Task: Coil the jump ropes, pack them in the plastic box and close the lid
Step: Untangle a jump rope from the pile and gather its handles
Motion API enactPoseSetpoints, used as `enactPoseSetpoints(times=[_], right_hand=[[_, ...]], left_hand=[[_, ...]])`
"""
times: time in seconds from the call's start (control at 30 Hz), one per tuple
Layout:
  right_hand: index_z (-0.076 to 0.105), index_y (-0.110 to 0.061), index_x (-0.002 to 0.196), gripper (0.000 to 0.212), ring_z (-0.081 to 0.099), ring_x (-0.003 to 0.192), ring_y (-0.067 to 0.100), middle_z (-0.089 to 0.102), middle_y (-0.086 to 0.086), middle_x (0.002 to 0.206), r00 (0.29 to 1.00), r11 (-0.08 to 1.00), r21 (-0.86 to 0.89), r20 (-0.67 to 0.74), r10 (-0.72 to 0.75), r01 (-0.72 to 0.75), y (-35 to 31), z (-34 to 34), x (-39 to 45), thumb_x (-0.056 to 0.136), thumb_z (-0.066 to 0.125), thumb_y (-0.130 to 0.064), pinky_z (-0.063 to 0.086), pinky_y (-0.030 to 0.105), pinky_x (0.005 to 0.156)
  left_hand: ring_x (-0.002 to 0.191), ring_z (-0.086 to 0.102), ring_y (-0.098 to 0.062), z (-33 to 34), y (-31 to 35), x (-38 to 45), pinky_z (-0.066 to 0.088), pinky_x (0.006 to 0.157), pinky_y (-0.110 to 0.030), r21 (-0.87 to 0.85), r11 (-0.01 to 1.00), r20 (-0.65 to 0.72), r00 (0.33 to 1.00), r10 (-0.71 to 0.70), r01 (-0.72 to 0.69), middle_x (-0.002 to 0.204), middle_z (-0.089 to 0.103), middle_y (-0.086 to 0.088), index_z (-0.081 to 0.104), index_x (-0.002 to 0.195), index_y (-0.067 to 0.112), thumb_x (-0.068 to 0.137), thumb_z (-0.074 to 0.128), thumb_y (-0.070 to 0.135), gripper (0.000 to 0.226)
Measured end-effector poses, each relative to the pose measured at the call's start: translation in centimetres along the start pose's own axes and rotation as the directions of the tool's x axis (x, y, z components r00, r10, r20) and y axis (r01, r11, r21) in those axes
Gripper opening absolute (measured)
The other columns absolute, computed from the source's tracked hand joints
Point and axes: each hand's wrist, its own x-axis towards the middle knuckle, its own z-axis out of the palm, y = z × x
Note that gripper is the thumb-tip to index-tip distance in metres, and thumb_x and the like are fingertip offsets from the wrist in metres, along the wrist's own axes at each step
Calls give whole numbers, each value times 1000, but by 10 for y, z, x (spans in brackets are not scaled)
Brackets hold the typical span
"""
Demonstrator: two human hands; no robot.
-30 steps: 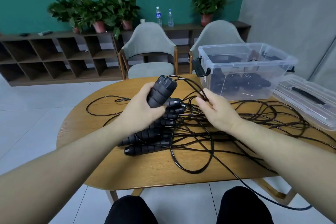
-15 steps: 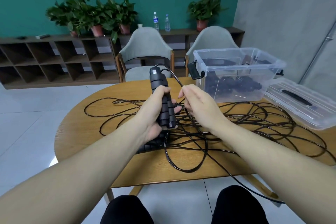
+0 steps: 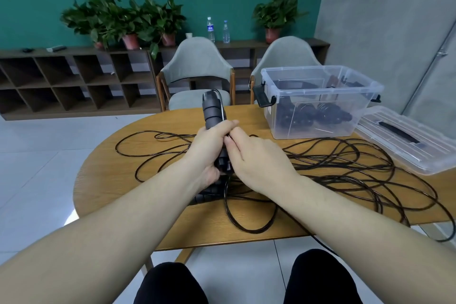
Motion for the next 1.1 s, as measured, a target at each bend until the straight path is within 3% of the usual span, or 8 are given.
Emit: enactPoseSetpoints(times=[0.1,0.27,0.43,0.6,0.73,0.83,1.0,1.1], right_hand=[[50,-23,95,27,58,65,18,60,-2,67,992,937,334,101,69,-99,2,1,-1,103,38,-45,44,41,60],[48,-35,76,27,49,58,1,55,-17,62,977,863,476,195,82,-168,32,15,-5,102,49,-41,36,18,56],[49,-28,78,23,50,64,0,55,-13,72,954,901,384,287,91,-201,64,28,-8,96,63,-33,42,18,62],[51,-32,89,13,51,86,7,54,-15,88,949,985,55,281,142,-164,89,35,0,92,64,-36,50,36,84],[52,-33,95,16,58,80,11,60,-13,86,930,951,95,260,261,-293,103,34,7,96,57,-48,45,28,66],[62,-33,95,21,60,79,8,64,-12,81,929,920,187,212,304,-344,99,28,16,99,50,-49,46,29,69],[73,-36,82,34,65,82,15,76,2,95,925,879,305,213,313,-368,101,16,29,100,47,-48,50,32,81],[77,-32,90,29,63,82,-4,76,-8,91,946,871,371,174,274,-320,89,3,39,101,52,-41,48,29,91]], left_hand=[[69,62,-26,-4,7,7,57,67,-41,-43,995,-61,995,83,-85,82,60,-7,53,110,14,86,67,16,28],[65,61,-18,-9,23,8,54,53,-31,-154,985,-56,996,69,-77,83,59,-4,53,110,9,91,55,16,20],[69,60,-19,-22,30,3,54,57,-33,-249,969,12,1000,2,1,87,58,-6,54,106,7,89,51,12,18],[60,55,-18,-31,33,-8,51,68,-36,-282,959,111,994,12,20,77,55,-6,55,88,6,89,45,10,11],[63,55,-18,-47,38,-7,54,90,-60,-311,950,137,989,56,-10,77,55,-5,54,88,8,89,44,12,11],[59,51,-18,-57,34,-2,57,71,-40,-331,944,126,991,39,5,78,52,-6,52,93,8,86,44,12,11],[57,52,-20,-66,11,7,51,55,-31,42,993,89,989,-115,112,75,59,-7,49,104,7,85,45,6,20],[60,59,-22,-59,-1,11,52,56,-32,111,975,108,973,-203,191,87,66,-11,55,113,4,86,45,8,29]])
